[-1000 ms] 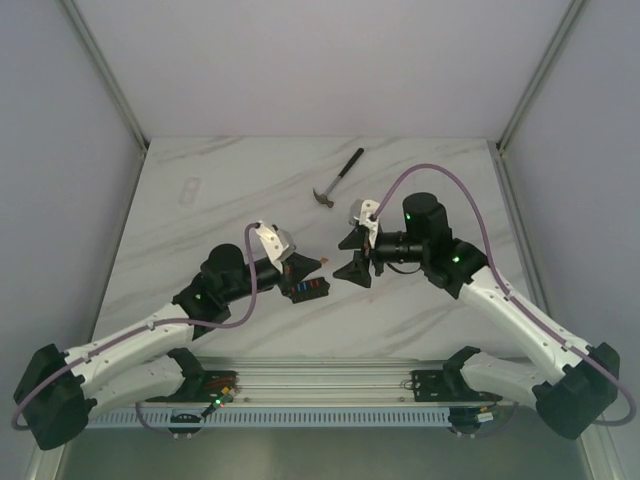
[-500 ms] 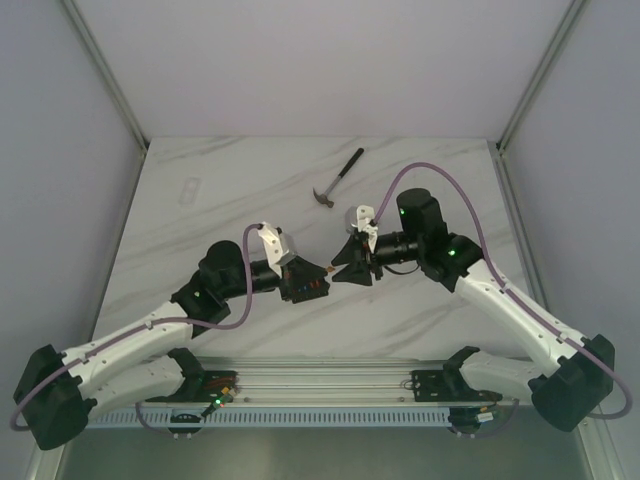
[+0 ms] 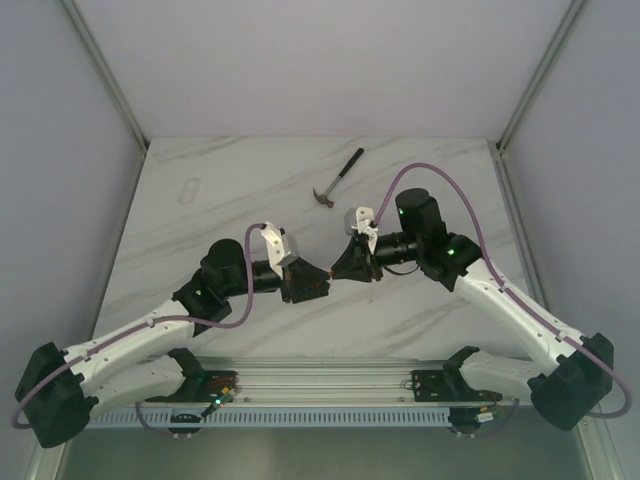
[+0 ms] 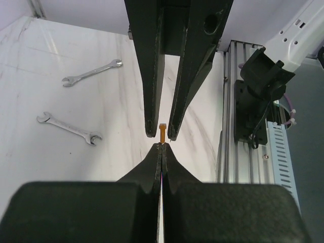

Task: Snap on the fuse box
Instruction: Pick up the fuse from the center of the board, then install the fuse at the fuse box base.

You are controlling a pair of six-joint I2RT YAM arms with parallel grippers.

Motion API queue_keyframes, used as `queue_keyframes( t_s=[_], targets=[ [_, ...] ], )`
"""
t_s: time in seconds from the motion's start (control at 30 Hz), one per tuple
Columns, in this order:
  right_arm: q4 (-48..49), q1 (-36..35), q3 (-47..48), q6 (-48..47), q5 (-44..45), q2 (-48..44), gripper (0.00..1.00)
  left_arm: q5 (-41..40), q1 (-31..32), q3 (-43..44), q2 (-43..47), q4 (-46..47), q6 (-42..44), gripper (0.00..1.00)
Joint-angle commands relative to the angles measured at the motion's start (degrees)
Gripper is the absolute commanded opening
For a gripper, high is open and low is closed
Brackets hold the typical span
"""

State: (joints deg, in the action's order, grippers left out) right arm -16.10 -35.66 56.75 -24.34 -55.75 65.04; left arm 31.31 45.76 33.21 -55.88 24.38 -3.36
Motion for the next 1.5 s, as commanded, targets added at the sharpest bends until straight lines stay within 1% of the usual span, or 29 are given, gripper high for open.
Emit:
queue_keyframes(
  t_s=[0.0, 0.13, 0.2, 0.23, 0.37, 0.5, 0.6, 0.73, 0.83, 0.97, 1.07, 1.2, 1.3, 1.47],
  targets=[
    [-0.7, 0.2, 2.1, -1.4, -1.9, 0.5, 0.19, 1.8, -0.2, 1.4, -0.5, 2.1, 0.1, 0.0],
    [-0.8, 0.1, 2.2, -1.1, -1.2, 0.7, 0.04, -0.9, -0.2, 0.8, -0.9, 1.6, 0.3, 0.0],
    [-0.8, 0.1, 2.5, -0.2, 0.1, 1.2, 0.0, -4.9, -0.2, 0.0, -0.7, 1.7, -0.4, 0.01],
    [-0.8, 0.1, 2.7, 0.5, 0.9, 1.4, 0.0, -7.7, -0.2, -0.5, -0.6, 1.7, -1.0, 0.05],
    [-0.8, -0.3, 4.0, 5.5, 7.0, 3.0, 0.0, -20.3, -0.3, -1.9, 0.2, -0.3, -4.8, 0.25],
    [-0.7, -1.9, 5.5, 13.8, 20.3, 5.2, 0.0, -30.7, -0.6, -3.7, 1.9, -3.3, -11.5, 0.4],
    [-2.2, -3.1, 7.4, 20.9, 29.0, 7.3, 0.0, -36.2, -1.3, -5.8, 3.3, -5.2, -18.4, 0.54],
    [-6.0, -5.3, 10.3, 26.7, 38.6, 10.9, 0.0, -38.8, -2.3, -8.4, 4.7, -8.2, -26.6, 0.62],
    [-8.0, -7.1, 11.1, 30.9, 48.0, 13.4, 0.0, -40.6, -3.0, -9.6, 5.4, -10.7, -31.7, 0.68],
    [-11.6, -8.7, 13.0, 37.8, 56.1, 17.4, 0.0, -40.9, -4.1, -11.5, 5.5, -11.1, -37.5, 0.74],
    [-12.0, -9.4, 12.8, 43.2, 57.6, 19.6, 0.0, -41.1, -4.6, -12.5, 4.7, -11.6, -41.2, 0.76],
    [-14.4, -11.1, 13.3, 49.2, 62.3, 22.7, 0.0, -40.2, -4.9, -12.6, 1.7, -13.2, -45.9, 0.77],
    [-14.9, -12.0, 13.5, 51.6, 63.0, 25.3, 0.0, -39.1, -5.1, -12.5, -0.7, -13.4, -48.4, 0.77],
    [-15.6, -14.1, 15.0, 54.1, 63.3, 28.7, 0.0, -36.9, -5.1, -11.5, -4.8, -13.4, -49.6, 0.75]
  ],
)
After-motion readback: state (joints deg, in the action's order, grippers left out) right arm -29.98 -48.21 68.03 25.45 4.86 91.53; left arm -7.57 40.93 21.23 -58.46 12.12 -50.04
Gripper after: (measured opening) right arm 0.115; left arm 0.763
